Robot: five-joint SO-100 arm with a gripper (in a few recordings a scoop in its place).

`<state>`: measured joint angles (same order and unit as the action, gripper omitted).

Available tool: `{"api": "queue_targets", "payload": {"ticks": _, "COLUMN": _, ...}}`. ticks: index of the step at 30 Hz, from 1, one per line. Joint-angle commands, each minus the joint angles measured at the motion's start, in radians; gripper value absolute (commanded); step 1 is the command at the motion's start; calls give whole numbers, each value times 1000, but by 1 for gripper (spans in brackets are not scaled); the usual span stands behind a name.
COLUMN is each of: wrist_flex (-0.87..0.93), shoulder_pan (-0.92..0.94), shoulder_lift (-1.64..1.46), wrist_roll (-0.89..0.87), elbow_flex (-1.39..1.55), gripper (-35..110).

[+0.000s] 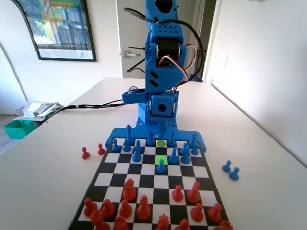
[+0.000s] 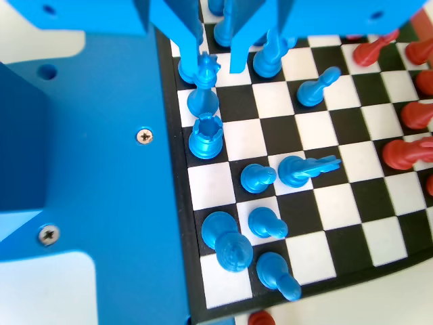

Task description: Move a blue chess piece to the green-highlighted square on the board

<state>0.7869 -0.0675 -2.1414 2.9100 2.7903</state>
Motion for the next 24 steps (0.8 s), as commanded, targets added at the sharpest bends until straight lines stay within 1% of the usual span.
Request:
{"api": "queue_targets", "payload": {"ticks": 1, "wrist_flex": -14, "shoulder_pan": -11, "shoulder_lift": -3, "wrist_roll": 20, "elbow_flex": 17, "gripper": 9}}
{"api": "queue_targets", "payload": {"ticks": 14, "wrist_flex": -34, "shoulder_pan": -20, "shoulder_lift": -2, "wrist_roll": 23, "elbow_flex": 43, "gripper": 9}}
{"api": "queue_targets", "payload": {"ticks": 24, "wrist_flex": 190, "shoulder_pan": -34, "shoulder_lift": -8, "wrist_roll": 6, "elbow_flex": -118, "gripper": 9}}
